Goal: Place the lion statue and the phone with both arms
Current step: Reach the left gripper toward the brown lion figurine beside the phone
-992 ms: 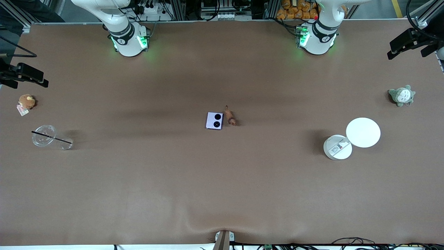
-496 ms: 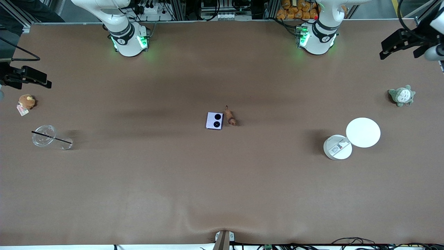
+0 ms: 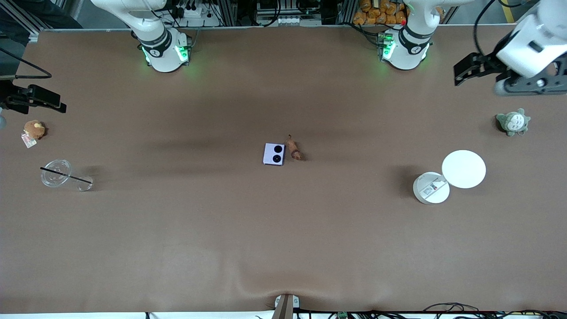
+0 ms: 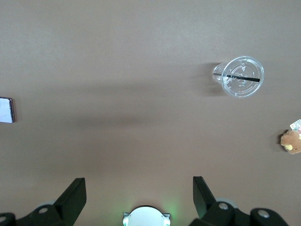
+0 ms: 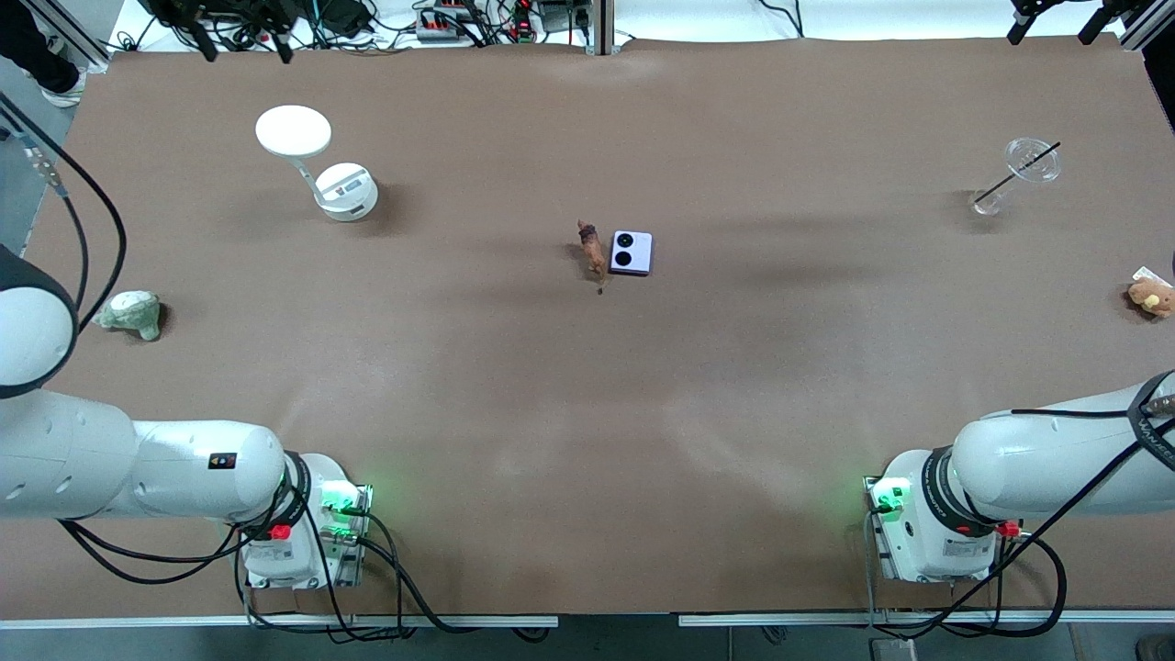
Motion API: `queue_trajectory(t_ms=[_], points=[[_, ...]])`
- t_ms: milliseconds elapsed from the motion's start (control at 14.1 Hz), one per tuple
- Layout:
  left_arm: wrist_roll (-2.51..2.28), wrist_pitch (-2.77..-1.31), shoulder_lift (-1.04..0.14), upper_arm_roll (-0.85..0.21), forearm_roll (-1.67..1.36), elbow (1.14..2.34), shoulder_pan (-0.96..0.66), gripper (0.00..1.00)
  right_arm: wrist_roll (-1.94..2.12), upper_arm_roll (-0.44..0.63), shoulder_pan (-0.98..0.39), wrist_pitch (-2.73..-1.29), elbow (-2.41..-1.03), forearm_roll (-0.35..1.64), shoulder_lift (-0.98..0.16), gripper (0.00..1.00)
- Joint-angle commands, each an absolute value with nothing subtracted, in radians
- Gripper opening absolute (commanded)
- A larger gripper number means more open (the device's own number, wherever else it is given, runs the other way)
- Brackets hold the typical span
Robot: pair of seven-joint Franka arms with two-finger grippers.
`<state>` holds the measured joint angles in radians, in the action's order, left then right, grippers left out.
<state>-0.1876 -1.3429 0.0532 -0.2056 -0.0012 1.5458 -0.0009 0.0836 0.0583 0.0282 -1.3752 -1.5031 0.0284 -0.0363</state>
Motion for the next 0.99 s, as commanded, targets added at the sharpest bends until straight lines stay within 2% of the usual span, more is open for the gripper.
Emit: queue_trajectory(t_ms=[0,496,921], points=[[-0.224,-1.364,0.022,-0.247,-0.014,1.529,0.003,1.0,0.08,0.052,0.037,-1.379,-1.506,0.037,-0.032,1.0],[-0.443,-1.482,-0.075,-0.382,-0.003,1.536,-0.018,1.0,0.08,0.052,0.037,-1.381,-1.505,0.041,-0.043,1.0],[-0.742,-1.661,-0.231,-0.39,0.032,1.52,-0.201,1.0,0.08,0.051,0.034,-1.39,-1.506,0.044,-0.049,1.0]])
